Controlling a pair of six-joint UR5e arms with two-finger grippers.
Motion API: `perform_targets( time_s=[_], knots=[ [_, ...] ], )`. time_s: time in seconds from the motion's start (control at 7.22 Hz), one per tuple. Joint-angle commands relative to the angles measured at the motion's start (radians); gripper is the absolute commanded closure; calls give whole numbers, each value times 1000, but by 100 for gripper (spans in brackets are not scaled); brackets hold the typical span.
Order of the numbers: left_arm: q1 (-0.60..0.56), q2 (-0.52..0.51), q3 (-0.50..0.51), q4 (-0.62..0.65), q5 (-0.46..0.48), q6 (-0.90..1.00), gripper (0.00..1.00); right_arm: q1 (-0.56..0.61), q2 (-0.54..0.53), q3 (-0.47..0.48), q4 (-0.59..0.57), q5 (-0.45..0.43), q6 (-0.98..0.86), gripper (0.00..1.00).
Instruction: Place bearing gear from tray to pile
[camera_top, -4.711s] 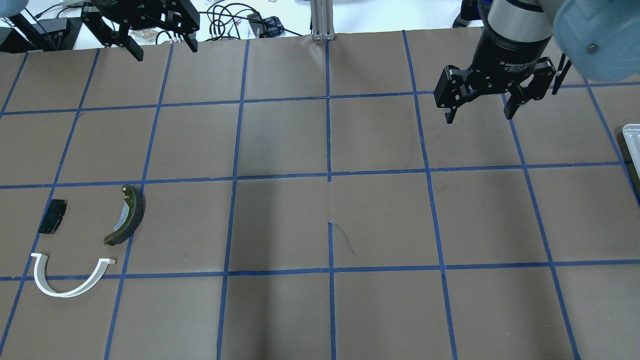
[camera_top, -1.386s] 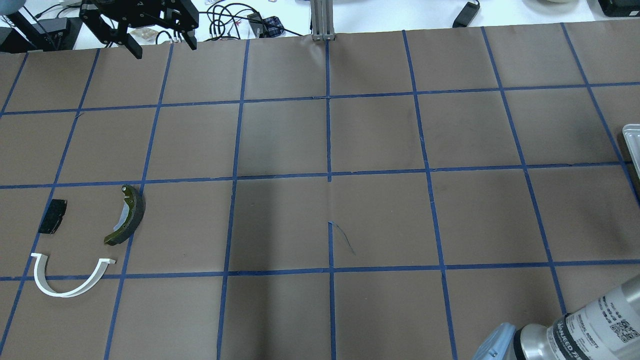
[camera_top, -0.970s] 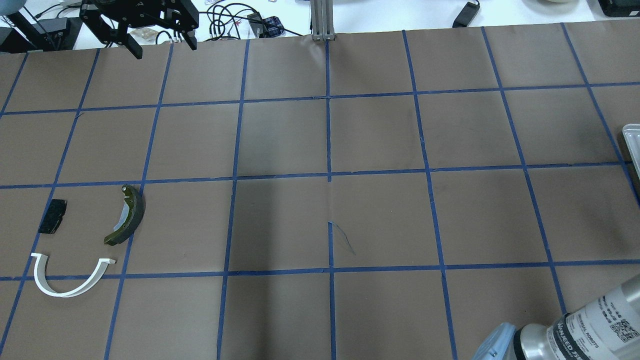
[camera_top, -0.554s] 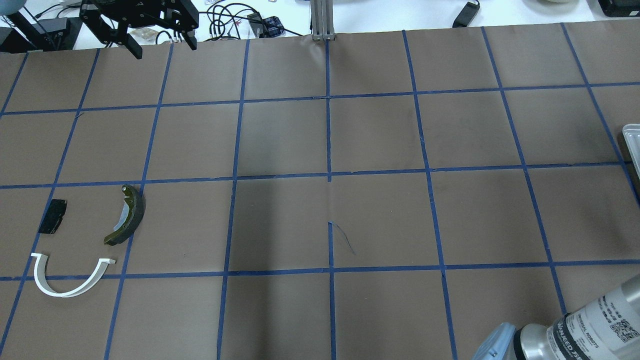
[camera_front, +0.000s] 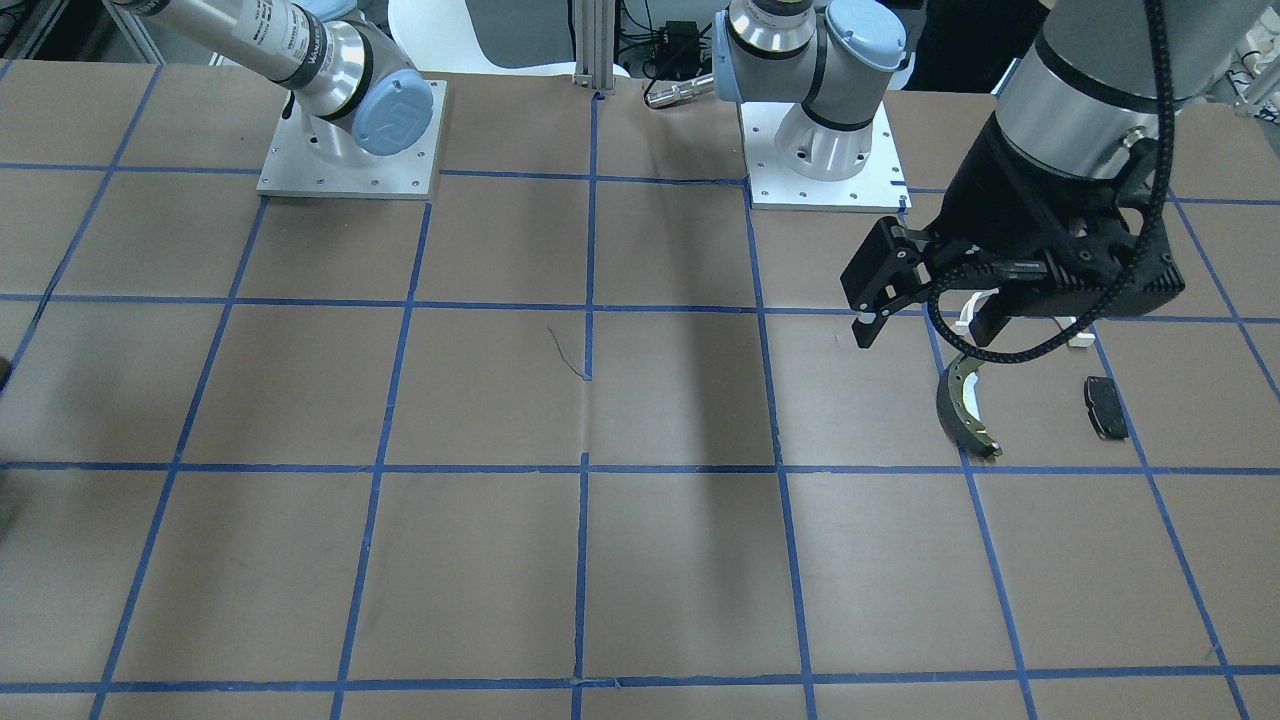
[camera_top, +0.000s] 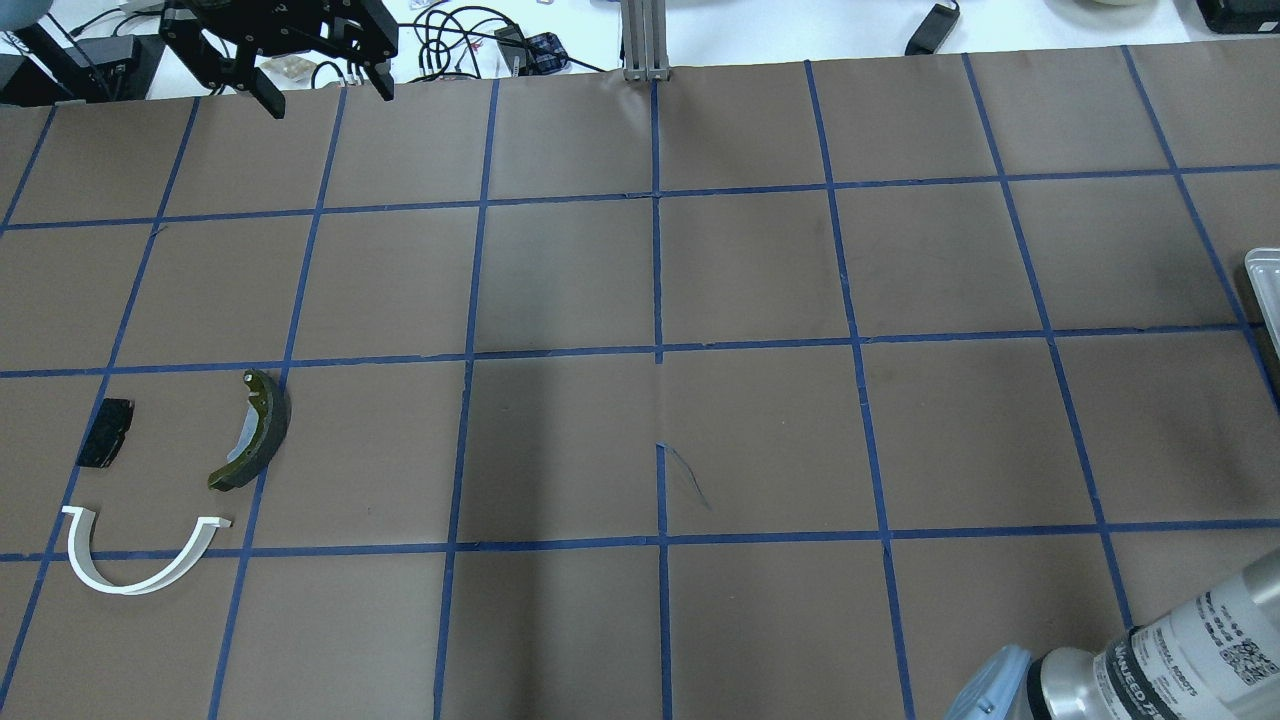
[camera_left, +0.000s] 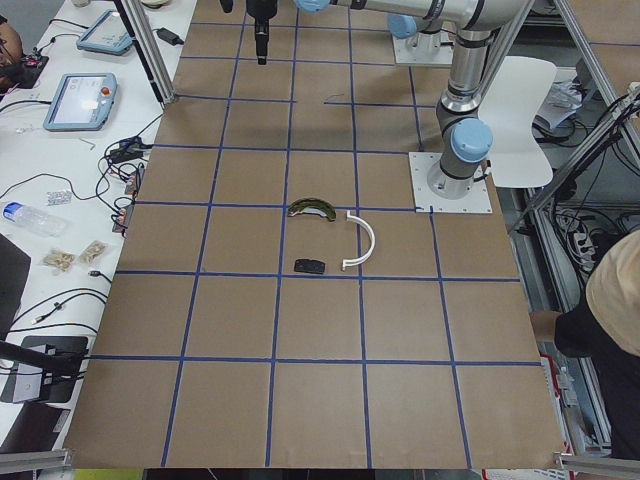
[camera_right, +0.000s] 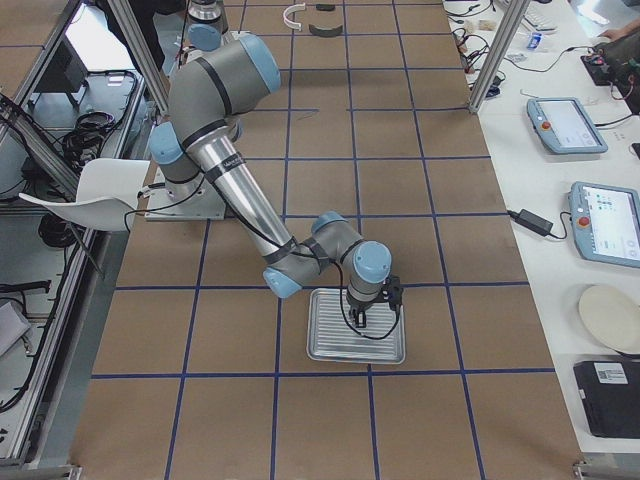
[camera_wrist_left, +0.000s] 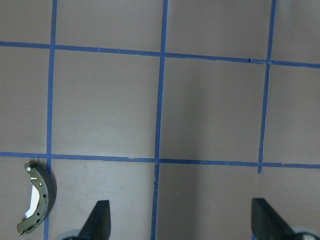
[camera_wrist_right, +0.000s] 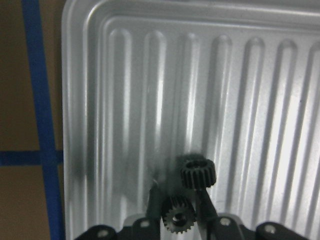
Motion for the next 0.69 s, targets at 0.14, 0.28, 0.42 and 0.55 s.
perform_targets(
  time_s=[0.14, 0.28, 0.42, 0.55],
  knots=[
    [-1, 0, 0, 1, 0, 0, 0, 0, -6, -3, -10, -9, 11, 100],
    [-1, 0, 0, 1, 0, 0, 0, 8, -36, -4, 0, -9, 13, 100],
    [-1, 0, 0, 0, 0, 0, 0, 56, -89, -1, 9, 12, 18, 100],
    [-1, 0, 0, 0, 0, 0, 0, 162, -148, 19, 55, 2, 92, 100]
  ],
)
